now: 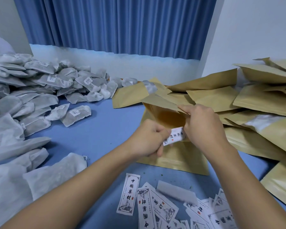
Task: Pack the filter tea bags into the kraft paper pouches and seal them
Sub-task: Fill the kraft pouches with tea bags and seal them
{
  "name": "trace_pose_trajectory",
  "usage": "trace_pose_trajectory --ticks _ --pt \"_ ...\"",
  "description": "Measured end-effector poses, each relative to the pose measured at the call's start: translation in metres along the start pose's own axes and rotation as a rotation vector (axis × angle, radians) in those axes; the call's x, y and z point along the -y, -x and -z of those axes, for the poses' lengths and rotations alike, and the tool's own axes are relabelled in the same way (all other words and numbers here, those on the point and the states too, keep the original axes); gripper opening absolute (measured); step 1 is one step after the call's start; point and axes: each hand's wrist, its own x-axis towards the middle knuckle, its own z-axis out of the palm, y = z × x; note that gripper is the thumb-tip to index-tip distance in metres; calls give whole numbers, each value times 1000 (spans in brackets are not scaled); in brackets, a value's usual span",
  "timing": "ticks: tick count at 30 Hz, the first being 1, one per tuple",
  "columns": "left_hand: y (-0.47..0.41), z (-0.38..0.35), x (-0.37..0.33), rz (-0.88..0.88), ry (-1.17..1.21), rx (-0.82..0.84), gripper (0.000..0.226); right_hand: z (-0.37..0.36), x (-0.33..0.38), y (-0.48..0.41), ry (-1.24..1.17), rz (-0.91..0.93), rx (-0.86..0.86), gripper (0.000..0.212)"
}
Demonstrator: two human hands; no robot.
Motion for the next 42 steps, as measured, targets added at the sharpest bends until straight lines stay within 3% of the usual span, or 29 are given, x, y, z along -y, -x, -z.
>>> trace_pose_trajectory --ticks 5,9,11,14,17,19,20,21,23,25,26,28,32,35,37,39,42 --pt "-22 -5 -11 311 676 -163 14 1 8 3 60 33 35 39" --pt "-69 -21 -27 242 958 -353 27 -2 15 7 81 59 58 33" --pt "-84 -31 -24 159 800 -371 25 -4 16 7 76 56 45 39" --pt "-82 -37 -1 -24 27 -288 26 -7 17 6 77 39 43 40" --pt "-53 -19 27 -676 -488 -558 15 -13 22 2 111 40 52 33" --pt "-38 11 45 -953 -484 -781 17 -18 29 -4 153 54 43 30" --pt "-35 33 51 -931 -449 -891 18 -20 34 -7 177 62 35 26" --pt "-36 56 58 -800 -438 -1011 20 -23 39 -11 199 69 29 21" --pt "-43 108 78 -258 -552 -1142 28 -29 50 -18 209 77 28 22" --pt "-45 150 106 314 -686 -994 50 -37 64 -27 205 71 45 28" --pt "-44 161 118 496 -686 -876 59 -41 70 -31 203 71 54 28" --pt "-46 167 135 594 -731 -761 58 -49 82 -40 195 67 93 27" --pt "-62 151 136 351 -893 -832 37 -62 92 -44 174 67 158 23" --pt "-61 153 132 350 -829 -824 27 -66 90 -41 167 53 141 22" --pt "-55 148 129 252 -743 -855 14 -65 87 -40 134 37 122 28" --pt "-46 133 119 33 -617 -948 9 -63 84 -40 98 8 113 34" --pt "-30 101 96 -459 -525 -1128 5 -58 80 -43 60 -37 136 32"
